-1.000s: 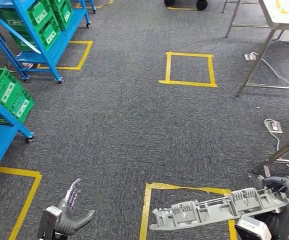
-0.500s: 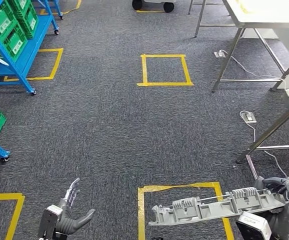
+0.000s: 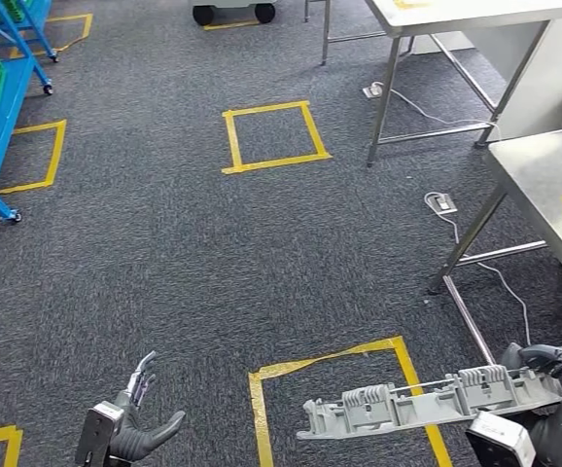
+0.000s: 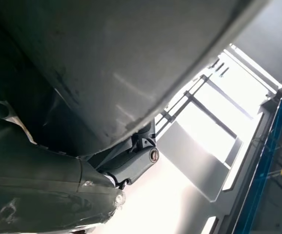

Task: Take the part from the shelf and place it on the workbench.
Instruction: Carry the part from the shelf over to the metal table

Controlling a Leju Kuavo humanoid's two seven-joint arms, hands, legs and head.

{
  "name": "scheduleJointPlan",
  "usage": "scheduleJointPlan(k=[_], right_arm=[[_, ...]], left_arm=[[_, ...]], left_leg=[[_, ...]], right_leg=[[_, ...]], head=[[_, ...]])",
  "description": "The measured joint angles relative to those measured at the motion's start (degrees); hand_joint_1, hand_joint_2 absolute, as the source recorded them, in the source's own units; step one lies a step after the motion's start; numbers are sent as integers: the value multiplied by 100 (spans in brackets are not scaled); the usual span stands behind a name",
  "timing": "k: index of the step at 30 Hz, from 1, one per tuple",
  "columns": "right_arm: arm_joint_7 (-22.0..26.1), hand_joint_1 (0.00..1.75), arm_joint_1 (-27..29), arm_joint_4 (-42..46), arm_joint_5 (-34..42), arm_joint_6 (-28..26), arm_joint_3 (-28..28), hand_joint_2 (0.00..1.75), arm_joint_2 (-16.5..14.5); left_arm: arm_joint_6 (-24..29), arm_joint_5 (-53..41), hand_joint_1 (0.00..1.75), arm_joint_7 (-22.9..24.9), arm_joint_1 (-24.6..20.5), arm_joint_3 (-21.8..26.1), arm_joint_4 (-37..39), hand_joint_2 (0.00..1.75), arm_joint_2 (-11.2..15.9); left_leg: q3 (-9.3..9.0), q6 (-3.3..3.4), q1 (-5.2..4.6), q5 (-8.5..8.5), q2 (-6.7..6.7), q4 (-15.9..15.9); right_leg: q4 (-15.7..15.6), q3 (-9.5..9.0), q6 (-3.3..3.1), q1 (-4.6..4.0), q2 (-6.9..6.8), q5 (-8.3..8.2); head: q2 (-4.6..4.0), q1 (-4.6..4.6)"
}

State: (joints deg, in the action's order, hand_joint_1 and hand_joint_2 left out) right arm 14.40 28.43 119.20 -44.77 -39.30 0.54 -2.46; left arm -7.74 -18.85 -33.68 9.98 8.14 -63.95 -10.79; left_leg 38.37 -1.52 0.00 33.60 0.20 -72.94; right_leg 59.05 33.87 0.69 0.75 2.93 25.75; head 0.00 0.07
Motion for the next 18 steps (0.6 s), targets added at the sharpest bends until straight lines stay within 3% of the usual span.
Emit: scheduleJointPlan(k=[1,3,5,7,8,10,12,14,15,16,18], right_arm=[[31,175,0,4,49,0,38,175,-22],[120,175,-2,26,167,0,122,175,-78],[239,175,-1,74,302,0,242,175,-157],[355,175,13,121,445,0,382,175,-255],[398,175,24,140,505,0,452,175,-306],[479,175,18,177,650,0,577,175,-383],[635,175,-21,202,949,0,699,175,-460],[895,175,-51,223,1377,0,867,175,-571],[1047,175,-70,249,1583,0,982,175,-635],[1196,175,-104,287,1765,0,1120,175,-695],[1470,175,-216,394,2048,0,1438,175,-799]], left_arm=[[0,-3,0,5,3,4,0,175,1],[0,-16,0,17,8,11,-1,175,0],[-2,-31,0,39,21,21,-8,175,-5],[-10,-37,0,58,32,38,-19,175,-13],[-15,-38,0,61,32,49,-30,175,-20],[-24,-39,0,69,28,67,-52,175,-37],[-33,-45,0,78,45,85,-63,175,-47],[-52,-63,0,82,59,108,-63,175,-48],[-65,-78,0,82,59,119,-63,175,-51],[-78,-95,0,82,56,128,-63,175,-55],[-102,-122,0,79,46,143,-63,175,-63]], left_leg=[[-99,-6,16,-220,-35,270],[-418,-22,73,-623,-281,1030],[-592,-8,104,-720,-485,1449],[-611,58,88,-699,-425,1514],[-617,98,85,-713,-364,1533],[-633,178,81,-730,-228,1569],[-639,225,52,-720,-80,1572],[-645,239,26,-711,68,1572],[-651,240,21,-706,131,1572],[-664,234,18,-699,190,1571],[-701,198,0,-672,289,1567]], right_leg=[[1,-7,7,8,80,0],[19,1,49,14,227,3],[34,54,126,22,356,-12],[8,117,216,49,476,-51],[19,147,248,55,439,-46],[314,317,282,37,155,127],[1025,654,294,22,-159,475],[1569,903,304,25,-239,655],[1555,877,307,26,-255,597],[1309,726,308,28,-285,447],[538,271,310,19,-456,150]], head=[[0,-1],[0,0],[0,4],[0,9],[0,10],[0,40],[0,69],[0,72],[0,74],[0,74],[0,76]])
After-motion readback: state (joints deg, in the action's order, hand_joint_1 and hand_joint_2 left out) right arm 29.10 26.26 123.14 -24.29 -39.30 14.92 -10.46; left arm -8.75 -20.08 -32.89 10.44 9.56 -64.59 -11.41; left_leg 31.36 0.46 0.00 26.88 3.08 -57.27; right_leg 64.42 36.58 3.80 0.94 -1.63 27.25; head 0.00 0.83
